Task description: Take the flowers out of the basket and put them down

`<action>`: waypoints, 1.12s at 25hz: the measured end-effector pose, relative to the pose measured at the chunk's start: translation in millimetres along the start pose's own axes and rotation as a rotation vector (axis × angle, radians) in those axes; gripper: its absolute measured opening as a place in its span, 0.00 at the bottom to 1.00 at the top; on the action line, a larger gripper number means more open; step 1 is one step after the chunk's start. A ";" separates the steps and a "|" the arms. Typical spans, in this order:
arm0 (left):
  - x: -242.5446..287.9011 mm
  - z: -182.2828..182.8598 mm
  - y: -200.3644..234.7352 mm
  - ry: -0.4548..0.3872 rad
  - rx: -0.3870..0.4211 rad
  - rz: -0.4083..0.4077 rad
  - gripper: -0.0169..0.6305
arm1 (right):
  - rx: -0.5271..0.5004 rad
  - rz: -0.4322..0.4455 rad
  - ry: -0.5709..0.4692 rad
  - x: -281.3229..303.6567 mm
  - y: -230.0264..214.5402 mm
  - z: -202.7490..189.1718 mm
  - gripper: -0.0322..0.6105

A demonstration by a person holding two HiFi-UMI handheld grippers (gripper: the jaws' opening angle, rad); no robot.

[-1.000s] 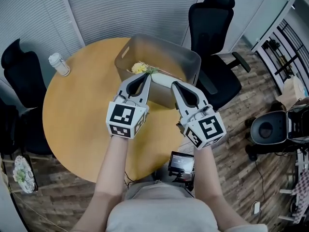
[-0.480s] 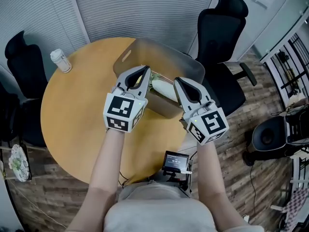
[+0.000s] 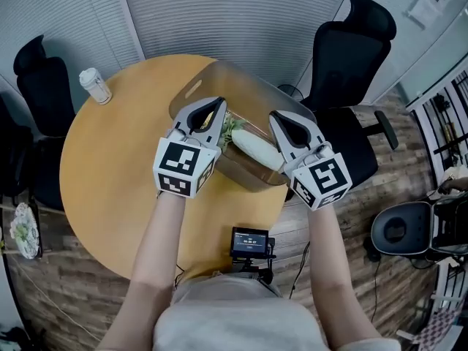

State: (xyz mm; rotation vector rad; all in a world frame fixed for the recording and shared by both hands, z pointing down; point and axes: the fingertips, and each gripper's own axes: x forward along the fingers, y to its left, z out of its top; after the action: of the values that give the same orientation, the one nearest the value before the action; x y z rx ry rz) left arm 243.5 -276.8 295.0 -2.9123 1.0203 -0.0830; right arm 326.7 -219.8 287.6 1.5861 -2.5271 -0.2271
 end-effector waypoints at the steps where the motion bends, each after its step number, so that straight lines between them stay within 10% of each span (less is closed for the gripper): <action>1: 2.4 -1.8 1.6 0.002 -0.002 0.005 0.03 | -0.010 0.013 0.004 3.8 -1.7 -0.6 0.09; 18: 39.9 -25.7 21.6 0.079 0.020 0.021 0.03 | 0.076 0.312 0.356 64.6 1.1 -63.1 0.10; 28: 34.9 -32.3 34.9 0.101 0.005 0.050 0.03 | 0.026 0.473 0.587 89.4 25.8 -107.2 0.37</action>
State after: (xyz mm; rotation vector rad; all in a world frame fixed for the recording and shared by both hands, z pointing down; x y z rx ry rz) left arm 246.8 -326.9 325.9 -2.9027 1.1044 -0.2320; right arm 287.6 -294.5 401.9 0.8395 -2.3238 0.2863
